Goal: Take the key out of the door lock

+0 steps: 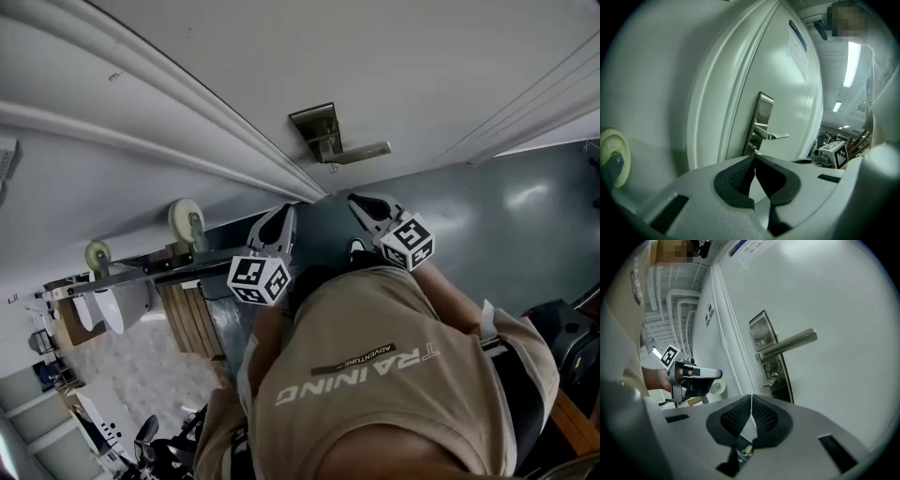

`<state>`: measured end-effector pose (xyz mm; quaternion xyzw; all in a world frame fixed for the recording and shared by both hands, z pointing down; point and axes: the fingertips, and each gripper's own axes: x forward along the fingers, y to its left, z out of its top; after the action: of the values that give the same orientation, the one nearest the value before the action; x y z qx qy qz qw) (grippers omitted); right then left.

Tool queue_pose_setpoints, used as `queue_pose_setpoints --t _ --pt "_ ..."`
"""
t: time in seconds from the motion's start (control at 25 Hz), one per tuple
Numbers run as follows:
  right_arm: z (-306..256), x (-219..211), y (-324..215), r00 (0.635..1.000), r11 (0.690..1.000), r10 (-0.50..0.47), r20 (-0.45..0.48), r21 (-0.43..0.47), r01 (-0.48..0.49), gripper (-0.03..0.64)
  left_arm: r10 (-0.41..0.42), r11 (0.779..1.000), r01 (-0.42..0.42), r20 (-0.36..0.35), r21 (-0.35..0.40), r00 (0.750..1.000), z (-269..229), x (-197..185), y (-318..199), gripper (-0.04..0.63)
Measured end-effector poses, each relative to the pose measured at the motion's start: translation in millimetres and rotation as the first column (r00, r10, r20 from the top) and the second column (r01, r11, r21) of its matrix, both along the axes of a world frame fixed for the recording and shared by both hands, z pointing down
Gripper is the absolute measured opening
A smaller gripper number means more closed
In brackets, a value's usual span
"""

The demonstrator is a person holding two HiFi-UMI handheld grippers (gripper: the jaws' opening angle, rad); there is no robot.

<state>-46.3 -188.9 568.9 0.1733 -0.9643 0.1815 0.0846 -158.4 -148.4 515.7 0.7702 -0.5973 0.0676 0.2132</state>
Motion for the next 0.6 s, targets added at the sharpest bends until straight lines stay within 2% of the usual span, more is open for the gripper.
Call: queue_pose_setpoints --t 0.2,0.4,0.6 --pt "9.0 -11.5 -1.0 0.999 0.999 -0.039 -0.012 -0.009 0.039 0.015 -0.002 1.0 0.002 0.029 0.03 1.0 -3.5 -2.8 -10.8 0.009" --pt "4.9 -29.2 1.8 0.996 0.996 -0.084 -0.022 0.017 0.085 0.015 -0.041 0.999 0.041 0.025 0.016 0.999 4.7 -20.6 0.0 0.009" --pt "-0.1 -44.1 9.5 0.99 0.991 -0.127 -0.054 0.044 0.129 0.015 -0.014 0.999 0.013 0.044 0.036 0.999 1.8 -26.7 1.8 0.009"
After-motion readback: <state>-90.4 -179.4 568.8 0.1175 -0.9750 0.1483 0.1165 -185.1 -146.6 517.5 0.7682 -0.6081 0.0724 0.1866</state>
